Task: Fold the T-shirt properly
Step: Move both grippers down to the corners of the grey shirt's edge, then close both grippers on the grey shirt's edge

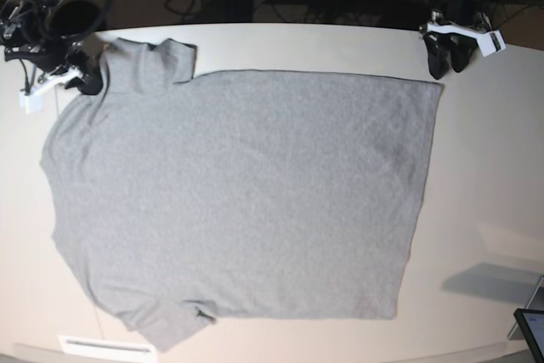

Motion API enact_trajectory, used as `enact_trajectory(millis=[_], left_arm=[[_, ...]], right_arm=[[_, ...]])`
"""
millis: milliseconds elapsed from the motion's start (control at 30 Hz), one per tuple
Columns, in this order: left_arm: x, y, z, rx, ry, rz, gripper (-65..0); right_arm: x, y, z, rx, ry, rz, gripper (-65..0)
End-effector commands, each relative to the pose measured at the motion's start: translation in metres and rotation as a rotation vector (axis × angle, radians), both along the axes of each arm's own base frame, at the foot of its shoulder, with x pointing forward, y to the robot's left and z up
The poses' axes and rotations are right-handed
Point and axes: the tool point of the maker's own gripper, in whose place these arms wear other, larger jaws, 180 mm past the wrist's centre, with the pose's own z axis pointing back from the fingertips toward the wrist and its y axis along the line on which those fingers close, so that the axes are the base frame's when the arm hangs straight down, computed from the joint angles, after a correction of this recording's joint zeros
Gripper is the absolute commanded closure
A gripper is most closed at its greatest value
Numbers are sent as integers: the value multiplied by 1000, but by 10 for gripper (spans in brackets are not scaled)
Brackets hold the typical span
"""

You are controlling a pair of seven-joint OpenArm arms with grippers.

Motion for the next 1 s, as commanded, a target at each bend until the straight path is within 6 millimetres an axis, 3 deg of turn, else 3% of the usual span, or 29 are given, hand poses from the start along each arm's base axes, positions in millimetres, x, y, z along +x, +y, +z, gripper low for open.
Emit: enact_trajectory(millis=[0,200,567,900,967], left_arm=[[7,0,9,-7,-36,-4,-343],[20,-7,8,-34,-49,0,-343],[18,-1,-18,-73,-9,51,-341],[31,-7,-17,-85,-26,38,-341],[29,-11,-24,-101,25,17,-341]], right_arm=[[3,-5,5,-19,-18,3,0],[3,-6,5,-21,-16,1,0],[2,-6,5,-21,-15,1,0],[2,-5,5,-20,-14,4,0],[2,-5,5,-20,-14,4,0]])
